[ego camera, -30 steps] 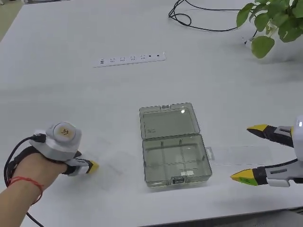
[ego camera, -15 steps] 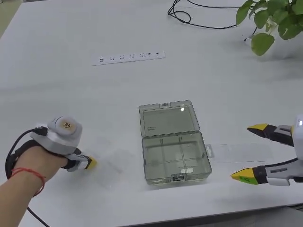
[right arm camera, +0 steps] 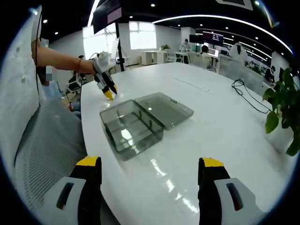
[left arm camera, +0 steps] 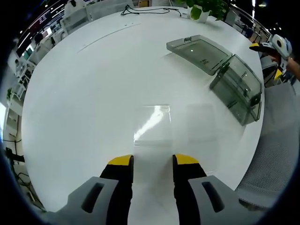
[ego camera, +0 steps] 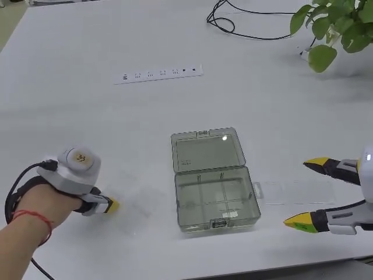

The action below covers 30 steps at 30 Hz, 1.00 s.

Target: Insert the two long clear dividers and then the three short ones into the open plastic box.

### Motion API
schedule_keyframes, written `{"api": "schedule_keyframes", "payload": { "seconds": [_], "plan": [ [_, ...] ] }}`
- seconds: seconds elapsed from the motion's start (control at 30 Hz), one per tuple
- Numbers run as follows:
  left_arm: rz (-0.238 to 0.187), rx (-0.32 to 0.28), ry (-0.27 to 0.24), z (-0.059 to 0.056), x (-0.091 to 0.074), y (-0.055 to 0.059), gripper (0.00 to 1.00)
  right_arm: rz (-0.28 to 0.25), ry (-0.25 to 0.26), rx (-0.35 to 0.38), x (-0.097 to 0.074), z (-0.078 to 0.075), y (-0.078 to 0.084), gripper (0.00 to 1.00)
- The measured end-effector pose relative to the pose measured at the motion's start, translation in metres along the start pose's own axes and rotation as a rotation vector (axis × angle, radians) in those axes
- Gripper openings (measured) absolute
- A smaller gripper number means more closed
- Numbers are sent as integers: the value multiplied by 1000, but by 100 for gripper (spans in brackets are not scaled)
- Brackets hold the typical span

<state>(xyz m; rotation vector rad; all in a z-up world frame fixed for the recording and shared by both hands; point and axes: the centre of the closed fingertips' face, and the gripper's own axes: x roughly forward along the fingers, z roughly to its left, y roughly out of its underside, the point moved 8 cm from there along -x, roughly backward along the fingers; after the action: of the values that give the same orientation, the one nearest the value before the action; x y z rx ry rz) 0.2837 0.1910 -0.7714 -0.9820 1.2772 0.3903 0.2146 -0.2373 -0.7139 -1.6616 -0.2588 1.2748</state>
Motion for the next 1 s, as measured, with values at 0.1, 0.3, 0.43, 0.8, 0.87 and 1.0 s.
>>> {"api": "schedule_keyframes", "payload": {
  "seconds": [0.1,0.3,0.43,0.8,0.87,1.0],
  "plan": [
    [-7,-15,6,0,-1,0,31,3,-1,-1,0,0,0,85],
    [-18,-28,18,0,-1,0,31,5,-4,-5,1,0,-1,85],
    [-36,-60,34,-1,-2,2,31,7,-6,-9,2,1,-2,85],
    [-124,-142,63,-6,-13,1,31,3,-11,-13,3,2,-8,85],
    [-143,-157,68,-8,-16,0,31,1,-13,-16,3,3,-11,84],
    [-188,-181,86,-14,-23,-4,31,-7,-13,-19,3,3,-18,83]
  ]
}}
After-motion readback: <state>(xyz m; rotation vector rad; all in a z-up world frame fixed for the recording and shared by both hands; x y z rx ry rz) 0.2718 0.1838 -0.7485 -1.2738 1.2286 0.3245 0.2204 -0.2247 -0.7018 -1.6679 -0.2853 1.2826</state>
